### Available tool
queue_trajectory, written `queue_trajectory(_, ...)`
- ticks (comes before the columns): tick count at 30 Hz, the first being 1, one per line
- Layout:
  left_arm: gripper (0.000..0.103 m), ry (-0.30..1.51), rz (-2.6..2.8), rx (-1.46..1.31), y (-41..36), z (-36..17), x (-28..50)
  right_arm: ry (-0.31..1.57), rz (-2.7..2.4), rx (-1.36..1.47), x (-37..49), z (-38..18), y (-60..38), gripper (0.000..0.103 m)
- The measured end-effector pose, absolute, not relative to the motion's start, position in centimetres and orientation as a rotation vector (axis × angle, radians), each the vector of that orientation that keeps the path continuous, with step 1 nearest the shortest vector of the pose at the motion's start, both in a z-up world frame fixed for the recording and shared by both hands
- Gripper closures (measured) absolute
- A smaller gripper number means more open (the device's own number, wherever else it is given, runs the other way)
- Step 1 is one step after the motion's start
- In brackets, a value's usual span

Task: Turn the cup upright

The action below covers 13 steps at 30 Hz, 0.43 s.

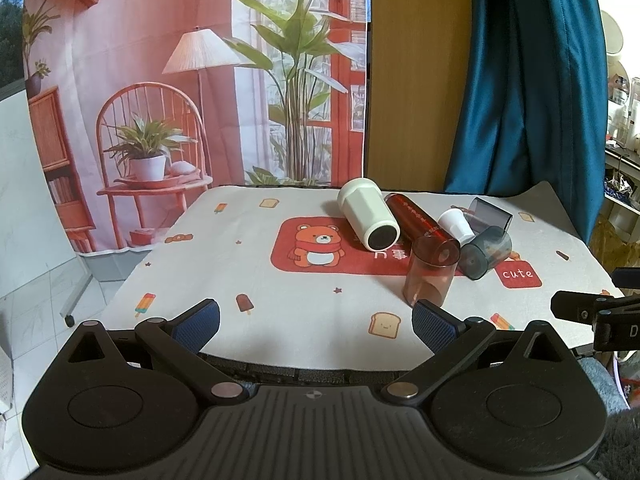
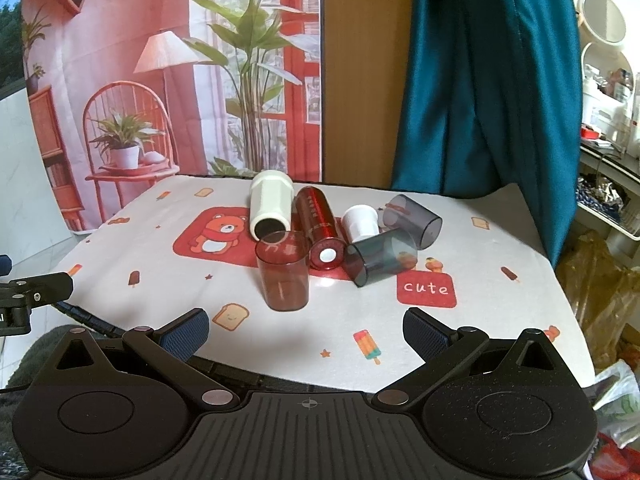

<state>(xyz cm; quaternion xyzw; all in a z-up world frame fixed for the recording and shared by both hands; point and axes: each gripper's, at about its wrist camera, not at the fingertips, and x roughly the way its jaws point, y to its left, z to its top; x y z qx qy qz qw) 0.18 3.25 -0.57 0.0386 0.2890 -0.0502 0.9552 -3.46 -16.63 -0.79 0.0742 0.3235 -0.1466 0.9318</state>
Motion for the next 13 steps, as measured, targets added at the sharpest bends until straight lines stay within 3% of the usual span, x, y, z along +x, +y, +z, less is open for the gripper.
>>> queue_trajectory(13, 0.0, 0.574, -0.103, 0.078, 3.39, -0.43, 0.05, 0.663, -0.302, 0.154, -3.5, -0.71, -16.61, 0.0)
